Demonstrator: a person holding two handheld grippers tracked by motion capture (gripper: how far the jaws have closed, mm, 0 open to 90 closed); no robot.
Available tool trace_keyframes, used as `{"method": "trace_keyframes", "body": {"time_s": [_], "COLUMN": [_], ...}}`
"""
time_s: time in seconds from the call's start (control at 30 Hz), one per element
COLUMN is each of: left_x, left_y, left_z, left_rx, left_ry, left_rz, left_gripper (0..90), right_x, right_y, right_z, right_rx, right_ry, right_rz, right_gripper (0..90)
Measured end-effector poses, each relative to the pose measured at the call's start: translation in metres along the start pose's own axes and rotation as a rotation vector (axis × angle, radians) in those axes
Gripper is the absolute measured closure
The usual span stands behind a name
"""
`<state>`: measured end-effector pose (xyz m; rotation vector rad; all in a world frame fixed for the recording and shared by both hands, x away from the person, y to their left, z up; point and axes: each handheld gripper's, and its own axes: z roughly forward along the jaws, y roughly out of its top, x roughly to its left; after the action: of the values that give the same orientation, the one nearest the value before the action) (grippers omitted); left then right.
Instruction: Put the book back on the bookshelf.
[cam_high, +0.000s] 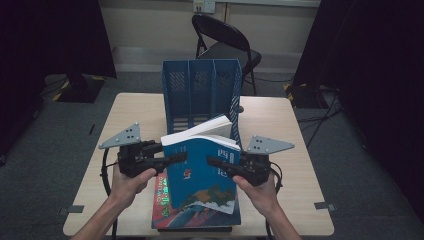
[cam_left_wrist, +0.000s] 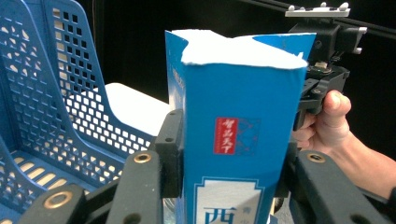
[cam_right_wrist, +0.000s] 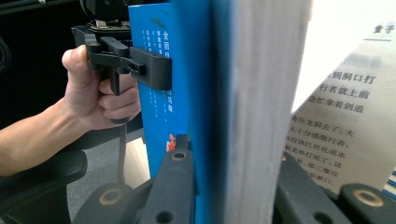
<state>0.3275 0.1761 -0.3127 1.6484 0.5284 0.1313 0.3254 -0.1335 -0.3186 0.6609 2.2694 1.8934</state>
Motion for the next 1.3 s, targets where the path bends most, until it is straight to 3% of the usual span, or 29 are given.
{"method": "trace_keyframes", "body": {"time_s": [0.2,0.27,0.37,0.4,0.47,0.57,0.63,0.87,0.9,1.03,1.13,1.23,1.3], "left_x": [-0.009,-0.010,-0.016,-0.016,-0.019,-0.023,-0.026,-0.028,-0.029,-0.030,-0.025,-0.027,-0.027], "left_y": [-0.005,-0.005,-0.005,-0.005,-0.006,-0.006,-0.006,-0.006,-0.004,-0.004,-0.006,-0.011,-0.010], "left_z": [-0.006,-0.006,-0.009,-0.009,-0.010,-0.011,-0.011,-0.011,-0.011,-0.010,-0.007,-0.001,0.001], "left_rx": [-0.006,-0.004,0.004,0.004,0.004,0.011,0.018,0.027,0.047,0.048,0.037,0.036,0.051], "left_ry": [0.044,0.039,0.052,0.052,0.051,0.054,0.054,0.061,0.053,0.064,0.058,0.089,0.083], "left_rz": [0.028,0.034,0.058,0.058,0.067,0.081,0.091,0.090,0.103,0.108,0.087,0.103,0.104], "left_gripper": [60.5,60.6,60.7,60.7,60.7,60.7,60.5,60.1,60.1,59.8,59.3,59.4,59.4], "right_x": [0.003,0.001,-0.004,-0.004,-0.013,-0.021,-0.032,-0.039,-0.036,-0.034,-0.033,-0.032,-0.032], "right_y": [-0.004,-0.006,-0.011,-0.011,-0.018,-0.024,-0.033,-0.040,-0.040,-0.038,-0.039,-0.038,-0.039], "right_z": [-0.007,-0.014,-0.029,-0.029,-0.036,-0.033,-0.024,-0.011,-0.006,-0.004,-0.005,-0.006,-0.007], "right_rx": [0.030,0.032,0.022,0.022,0.027,0.041,0.052,0.052,0.068,0.078,0.078,0.080,0.079], "right_ry": [-0.051,-0.063,-0.134,-0.134,-0.168,-0.163,-0.126,-0.059,-0.043,-0.056,-0.071,-0.076,-0.077], "right_rz": [-0.026,-0.029,-0.014,-0.014,0.004,0.032,0.061,0.063,0.053,0.057,0.053,0.049,0.042], "right_gripper": [72.5,69.6,53.8,53.8,43.6,37.5,33.5,30.0,28.1,27.9,31.4,32.9,34.1]}}
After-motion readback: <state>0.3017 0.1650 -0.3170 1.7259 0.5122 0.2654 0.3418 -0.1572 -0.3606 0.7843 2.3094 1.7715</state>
